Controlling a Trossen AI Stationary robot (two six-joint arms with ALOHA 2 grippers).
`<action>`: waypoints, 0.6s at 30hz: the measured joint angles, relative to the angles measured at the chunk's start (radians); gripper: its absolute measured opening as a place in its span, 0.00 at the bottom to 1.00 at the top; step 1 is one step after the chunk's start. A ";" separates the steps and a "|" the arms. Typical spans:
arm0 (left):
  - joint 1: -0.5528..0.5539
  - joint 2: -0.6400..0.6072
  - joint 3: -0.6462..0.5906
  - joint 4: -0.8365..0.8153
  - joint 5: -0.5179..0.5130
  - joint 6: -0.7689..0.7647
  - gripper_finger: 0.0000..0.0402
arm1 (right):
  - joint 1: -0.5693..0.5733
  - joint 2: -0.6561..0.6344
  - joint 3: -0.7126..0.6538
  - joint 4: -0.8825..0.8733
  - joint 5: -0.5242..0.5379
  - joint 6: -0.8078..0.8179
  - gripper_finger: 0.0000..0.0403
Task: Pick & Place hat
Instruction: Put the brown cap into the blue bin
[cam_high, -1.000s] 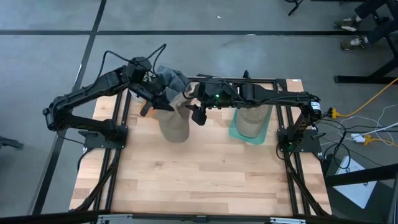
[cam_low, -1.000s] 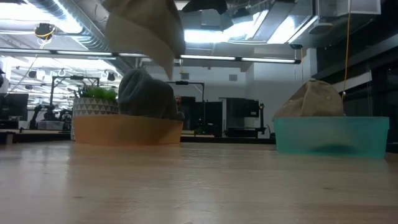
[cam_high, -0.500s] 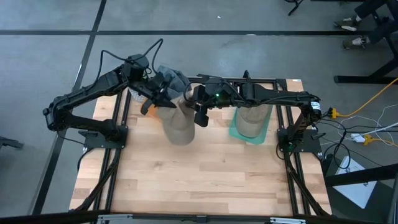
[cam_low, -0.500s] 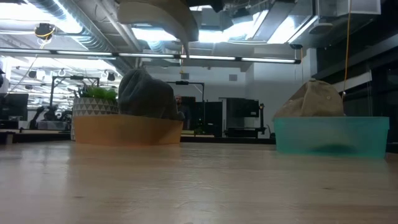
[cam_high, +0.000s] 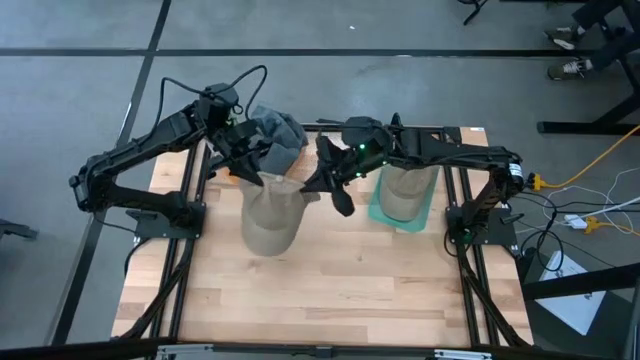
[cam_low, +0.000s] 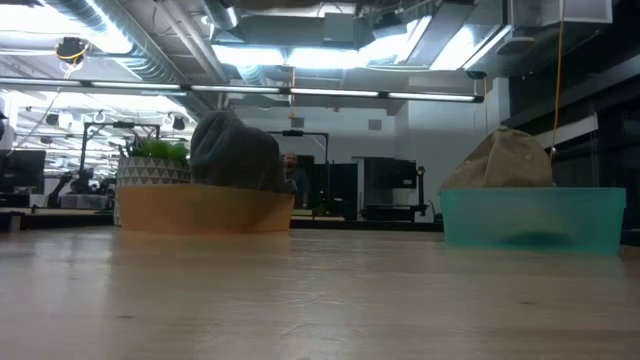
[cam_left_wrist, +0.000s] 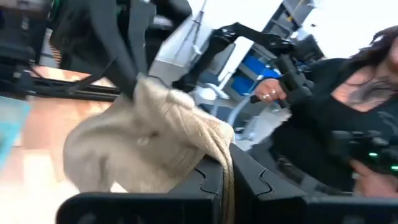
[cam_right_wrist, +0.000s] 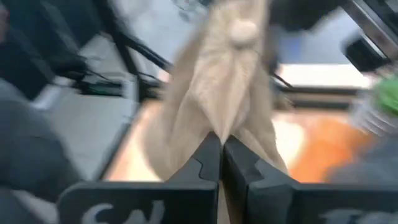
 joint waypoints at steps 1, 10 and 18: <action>0.001 0.000 0.000 0.000 0.016 -0.009 0.01 | -0.001 -0.005 0.000 0.017 -0.045 0.005 0.01; -0.041 0.000 0.000 0.007 0.057 -0.020 0.01 | -0.001 -0.008 0.000 0.151 -0.254 0.114 0.02; -0.042 -0.002 0.000 -0.005 0.121 -0.026 0.01 | -0.027 -0.013 0.000 0.119 -0.116 0.251 0.18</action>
